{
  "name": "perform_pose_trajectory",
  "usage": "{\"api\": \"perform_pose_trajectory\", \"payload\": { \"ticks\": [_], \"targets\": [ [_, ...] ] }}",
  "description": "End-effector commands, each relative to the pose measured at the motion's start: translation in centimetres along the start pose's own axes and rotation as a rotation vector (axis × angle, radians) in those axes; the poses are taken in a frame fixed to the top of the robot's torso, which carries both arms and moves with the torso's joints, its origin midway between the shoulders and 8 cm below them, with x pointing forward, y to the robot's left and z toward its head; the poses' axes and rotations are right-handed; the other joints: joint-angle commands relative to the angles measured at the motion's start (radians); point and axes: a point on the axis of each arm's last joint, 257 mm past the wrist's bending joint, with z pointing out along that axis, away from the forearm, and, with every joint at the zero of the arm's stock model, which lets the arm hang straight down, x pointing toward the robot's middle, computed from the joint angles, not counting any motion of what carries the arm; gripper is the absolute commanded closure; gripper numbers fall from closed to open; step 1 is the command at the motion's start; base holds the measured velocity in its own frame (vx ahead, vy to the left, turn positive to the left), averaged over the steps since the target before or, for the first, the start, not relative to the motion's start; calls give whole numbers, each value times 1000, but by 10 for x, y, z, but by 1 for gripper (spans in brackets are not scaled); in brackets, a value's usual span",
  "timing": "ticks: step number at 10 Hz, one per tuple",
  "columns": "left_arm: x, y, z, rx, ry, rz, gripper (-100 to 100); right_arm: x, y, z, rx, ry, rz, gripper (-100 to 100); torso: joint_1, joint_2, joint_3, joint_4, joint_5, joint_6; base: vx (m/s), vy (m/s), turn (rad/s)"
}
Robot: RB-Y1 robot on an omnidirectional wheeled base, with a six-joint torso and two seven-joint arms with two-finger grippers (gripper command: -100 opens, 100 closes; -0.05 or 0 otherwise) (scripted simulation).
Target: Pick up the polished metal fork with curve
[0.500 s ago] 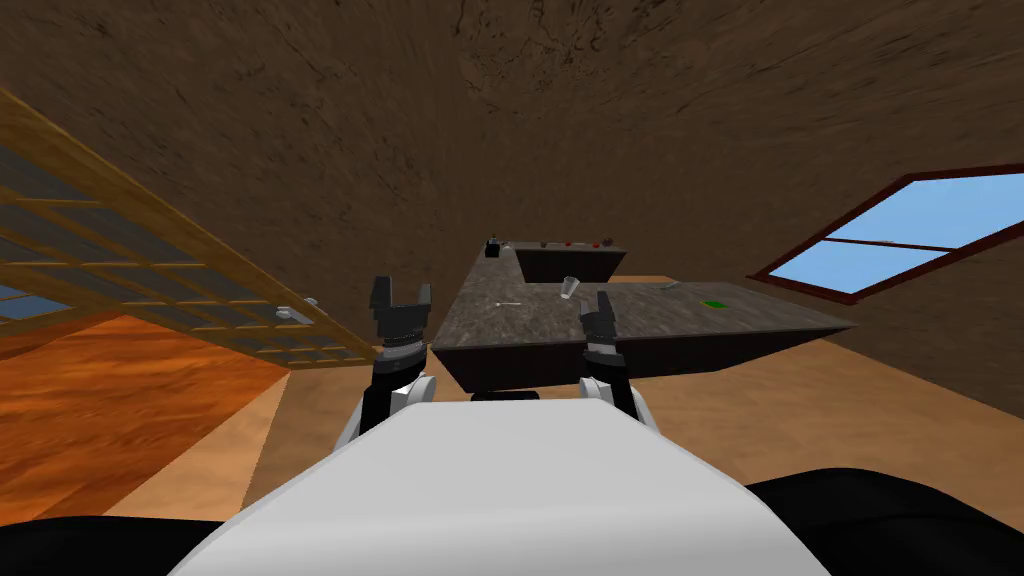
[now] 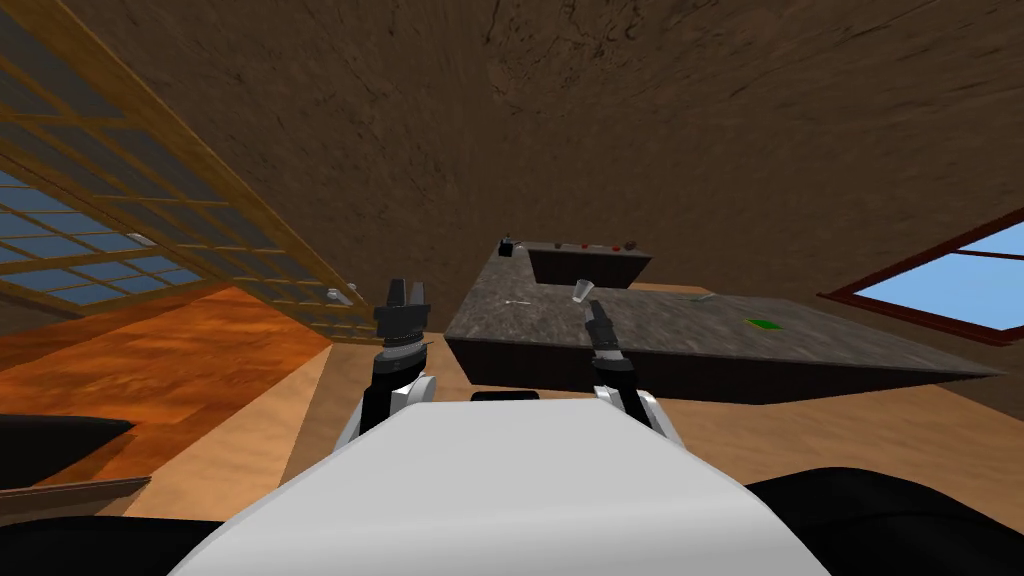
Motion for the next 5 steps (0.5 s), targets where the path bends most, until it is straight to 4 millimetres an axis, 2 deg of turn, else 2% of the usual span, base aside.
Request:
{"api": "perform_pose_trajectory", "payload": {
  "ticks": [1,2,4,5],
  "targets": [
    [0,0,0,0,0,0,0,-5,-5,-2,10,22,-39,-100,0,0,0,0,0,0,-27,-27,108],
    [0,0,0,0,0,0,0,-9,-18,-8,34,57,-101,-100,0,-1,0,0,0,1,-20,-19,184],
    [0,0,0,0,0,0,0,-21,-44,-21,80,122,-225,-100,0,-1,-1,0,0,0,-28,-35,407],
    [0,0,0,0,0,0,0,-20,-49,-23,89,134,-233,-100,-1,-1,-1,0,0,0,-24,-37,140]
  ]
}}
